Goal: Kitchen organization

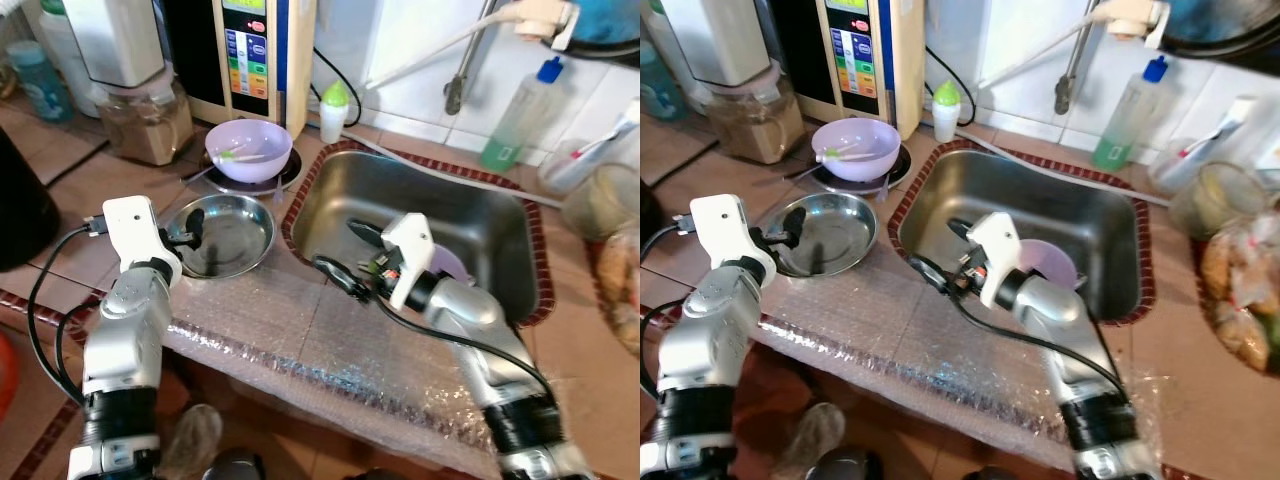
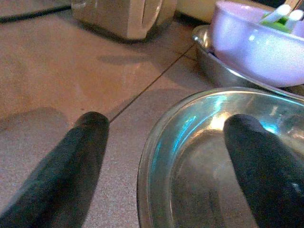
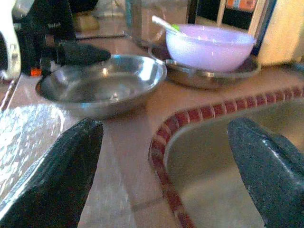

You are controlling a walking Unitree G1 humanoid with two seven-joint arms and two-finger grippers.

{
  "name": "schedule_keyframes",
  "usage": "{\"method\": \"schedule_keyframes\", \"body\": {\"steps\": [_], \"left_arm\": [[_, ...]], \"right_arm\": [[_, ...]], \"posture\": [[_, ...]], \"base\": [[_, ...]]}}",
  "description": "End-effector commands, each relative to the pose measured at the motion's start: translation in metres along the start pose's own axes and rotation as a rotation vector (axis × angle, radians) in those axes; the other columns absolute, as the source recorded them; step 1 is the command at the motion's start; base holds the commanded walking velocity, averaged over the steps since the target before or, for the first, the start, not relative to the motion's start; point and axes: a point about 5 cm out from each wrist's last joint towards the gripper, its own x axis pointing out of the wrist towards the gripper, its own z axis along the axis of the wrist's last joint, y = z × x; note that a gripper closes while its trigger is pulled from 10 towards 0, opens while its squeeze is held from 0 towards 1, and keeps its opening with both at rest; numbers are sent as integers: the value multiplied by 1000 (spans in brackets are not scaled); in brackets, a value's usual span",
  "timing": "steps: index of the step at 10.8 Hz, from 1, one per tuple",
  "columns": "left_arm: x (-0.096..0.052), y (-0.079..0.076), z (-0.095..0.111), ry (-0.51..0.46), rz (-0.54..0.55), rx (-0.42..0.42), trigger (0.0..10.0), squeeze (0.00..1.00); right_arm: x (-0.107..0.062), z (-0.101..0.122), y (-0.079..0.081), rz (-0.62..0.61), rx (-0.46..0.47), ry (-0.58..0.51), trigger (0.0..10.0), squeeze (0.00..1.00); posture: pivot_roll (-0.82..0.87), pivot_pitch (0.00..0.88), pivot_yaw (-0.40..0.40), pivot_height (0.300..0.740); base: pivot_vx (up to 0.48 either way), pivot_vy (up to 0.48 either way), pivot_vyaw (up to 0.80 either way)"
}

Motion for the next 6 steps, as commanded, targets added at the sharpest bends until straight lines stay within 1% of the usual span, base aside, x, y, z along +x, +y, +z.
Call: {"method": "schedule_keyframes", "body": {"steps": [1,2,3,4,6], "left_arm": [[1,0,-4,48,-16,-14,0,0],[1,-1,-2,93,-45,-22,0,0],[1,-6,0,130,-86,-12,0,0],[1,-8,1,144,-100,-3,0,0],[-2,-14,2,195,-156,23,0,0]], "right_arm": [[-4,3,-1,0,3,-1,10000,0],[-11,-5,6,5,13,27,10000,0],[-16,-10,10,9,31,44,10000,0],[-18,-12,11,3,33,49,10000,0],[-16,-6,6,-61,55,17,10000,0]], "posture": [[-10,57,1,740],[-11,60,15,740],[-11,60,33,740],[-15,59,39,740],[-16,57,46,740]], "base": [[0,0,0],[0,0,0],[0,0,0],[0,0,0],[0,0,0]]}}
